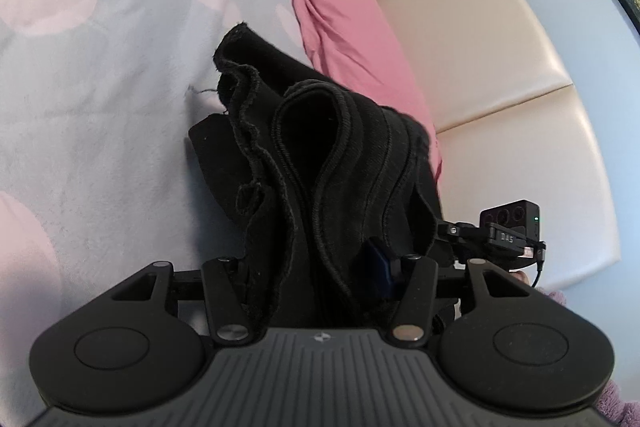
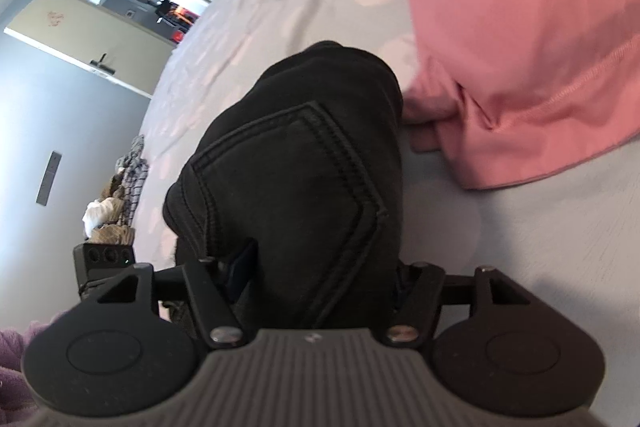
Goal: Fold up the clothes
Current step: 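Carry the folded jeans with both tools toward the pink pillows, then set the jeans down beside the pillows and open both tools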
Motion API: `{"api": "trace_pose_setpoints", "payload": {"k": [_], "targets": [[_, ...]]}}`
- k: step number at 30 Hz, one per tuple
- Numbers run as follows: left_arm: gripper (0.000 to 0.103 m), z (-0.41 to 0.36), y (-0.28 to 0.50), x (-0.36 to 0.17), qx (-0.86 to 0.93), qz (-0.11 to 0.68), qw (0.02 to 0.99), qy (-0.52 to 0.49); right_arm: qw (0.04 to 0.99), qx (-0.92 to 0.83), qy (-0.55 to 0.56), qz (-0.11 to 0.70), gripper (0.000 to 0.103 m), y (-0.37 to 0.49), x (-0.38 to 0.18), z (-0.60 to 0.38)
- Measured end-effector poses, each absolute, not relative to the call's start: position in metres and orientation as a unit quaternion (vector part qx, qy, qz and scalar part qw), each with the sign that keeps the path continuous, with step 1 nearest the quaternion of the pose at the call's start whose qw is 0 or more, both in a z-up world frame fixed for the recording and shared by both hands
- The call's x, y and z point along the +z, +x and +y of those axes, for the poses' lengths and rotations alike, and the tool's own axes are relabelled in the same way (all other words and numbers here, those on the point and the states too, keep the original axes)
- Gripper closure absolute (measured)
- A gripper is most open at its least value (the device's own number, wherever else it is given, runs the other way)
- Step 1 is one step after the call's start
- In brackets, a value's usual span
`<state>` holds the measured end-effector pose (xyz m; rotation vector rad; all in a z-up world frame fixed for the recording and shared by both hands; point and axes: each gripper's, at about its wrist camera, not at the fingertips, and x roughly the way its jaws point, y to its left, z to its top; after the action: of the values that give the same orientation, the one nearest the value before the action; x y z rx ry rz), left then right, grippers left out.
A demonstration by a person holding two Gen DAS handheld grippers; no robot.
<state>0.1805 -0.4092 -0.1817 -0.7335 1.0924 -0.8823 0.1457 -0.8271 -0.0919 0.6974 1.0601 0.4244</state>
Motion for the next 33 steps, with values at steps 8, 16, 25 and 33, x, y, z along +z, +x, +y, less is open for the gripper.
{"api": "trace_pose_setpoints", "payload": {"k": [8, 16, 25, 33], "targets": [[0.052, -0.411, 0.18, -0.177, -0.395, 0.498, 0.708, -0.307, 0.805, 0.134, 0.297, 0.496, 0.018, 0.144, -0.087, -0.831], [0.052, -0.369, 0.157, -0.138, -0.391, 0.459, 0.76, -0.241, 0.873, 0.039, 0.193, 0.446, 0.022, 0.095, -0.017, -0.802], [0.052, -0.329, 0.125, -0.063, -0.375, 0.431, 0.802, -0.173, 0.921, -0.023, 0.052, 0.387, 0.096, 0.082, -0.005, -0.703], [0.051, -0.26, 0.088, -0.023, -0.316, 0.424, 0.842, -0.105, 0.908, -0.079, 0.026, 0.412, 0.098, 0.099, -0.041, -0.659]]}}
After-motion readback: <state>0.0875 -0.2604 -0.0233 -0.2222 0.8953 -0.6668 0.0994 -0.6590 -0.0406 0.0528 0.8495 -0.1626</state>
